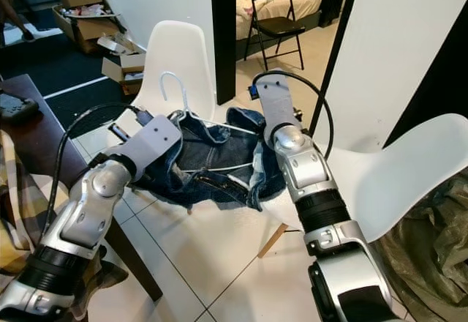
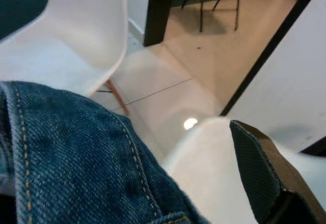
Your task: Hang hanger
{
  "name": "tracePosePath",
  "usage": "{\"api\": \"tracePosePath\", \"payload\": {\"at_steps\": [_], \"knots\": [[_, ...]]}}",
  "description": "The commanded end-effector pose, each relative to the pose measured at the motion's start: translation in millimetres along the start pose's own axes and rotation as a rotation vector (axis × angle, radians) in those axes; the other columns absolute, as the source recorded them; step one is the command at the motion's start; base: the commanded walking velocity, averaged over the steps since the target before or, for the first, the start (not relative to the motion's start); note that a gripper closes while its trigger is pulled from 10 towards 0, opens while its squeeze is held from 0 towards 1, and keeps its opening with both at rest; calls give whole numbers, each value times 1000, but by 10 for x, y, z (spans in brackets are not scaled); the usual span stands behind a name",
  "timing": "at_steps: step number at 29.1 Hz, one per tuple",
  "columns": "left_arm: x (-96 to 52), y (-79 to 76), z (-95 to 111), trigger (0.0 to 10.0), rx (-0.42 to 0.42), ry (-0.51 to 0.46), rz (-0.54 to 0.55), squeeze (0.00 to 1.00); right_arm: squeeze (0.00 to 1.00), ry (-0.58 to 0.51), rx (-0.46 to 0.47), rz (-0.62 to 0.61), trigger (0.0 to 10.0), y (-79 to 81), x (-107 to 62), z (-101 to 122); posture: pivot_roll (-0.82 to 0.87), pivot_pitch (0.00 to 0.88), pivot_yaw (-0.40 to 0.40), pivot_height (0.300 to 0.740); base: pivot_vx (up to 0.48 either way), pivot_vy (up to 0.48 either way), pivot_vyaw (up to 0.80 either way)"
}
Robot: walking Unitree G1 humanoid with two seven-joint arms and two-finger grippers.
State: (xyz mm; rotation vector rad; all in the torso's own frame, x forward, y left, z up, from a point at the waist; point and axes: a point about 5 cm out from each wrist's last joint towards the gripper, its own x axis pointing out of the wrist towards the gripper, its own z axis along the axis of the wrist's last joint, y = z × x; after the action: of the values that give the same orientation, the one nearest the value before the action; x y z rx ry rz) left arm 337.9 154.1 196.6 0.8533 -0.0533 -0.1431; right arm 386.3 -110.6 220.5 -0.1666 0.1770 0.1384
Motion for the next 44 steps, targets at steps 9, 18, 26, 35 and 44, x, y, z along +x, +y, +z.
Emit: {"api": "tracePosePath", "payload": {"at_steps": [9, 18, 26, 35, 44], "knots": [[-4, -125, 336, 10000, 72, -121, 26, 0, 0, 36, 404, 343, 10000, 530, -133, 257, 61, 61, -21, 740, 0, 0, 0], [44, -86, 375, 10000, 63, -120, 57, 0, 0, 39, 375, 482, 10000, 876, -283, 316, 59, 58, -20, 740, 0, 0, 0], [52, -14, 323, 10000, 35, -97, 98, 0, 1000, 25, 311, 511, 10000, 869, -331, 278, 55, 56, -18, 740, 0, 0, 0], [61, 224, 237, 10000, -35, -101, 172, 0, 1000, -6, 224, 554, 10000, 613, -354, 186, 56, 57, -20, 740, 0, 0, 0], [26, 448, 157, 10000, -86, -161, 191, 0, 1000, -210, 301, 613, 10000, 93, -446, 431, 55, 58, -25, 740, 0, 0, 0]]}}
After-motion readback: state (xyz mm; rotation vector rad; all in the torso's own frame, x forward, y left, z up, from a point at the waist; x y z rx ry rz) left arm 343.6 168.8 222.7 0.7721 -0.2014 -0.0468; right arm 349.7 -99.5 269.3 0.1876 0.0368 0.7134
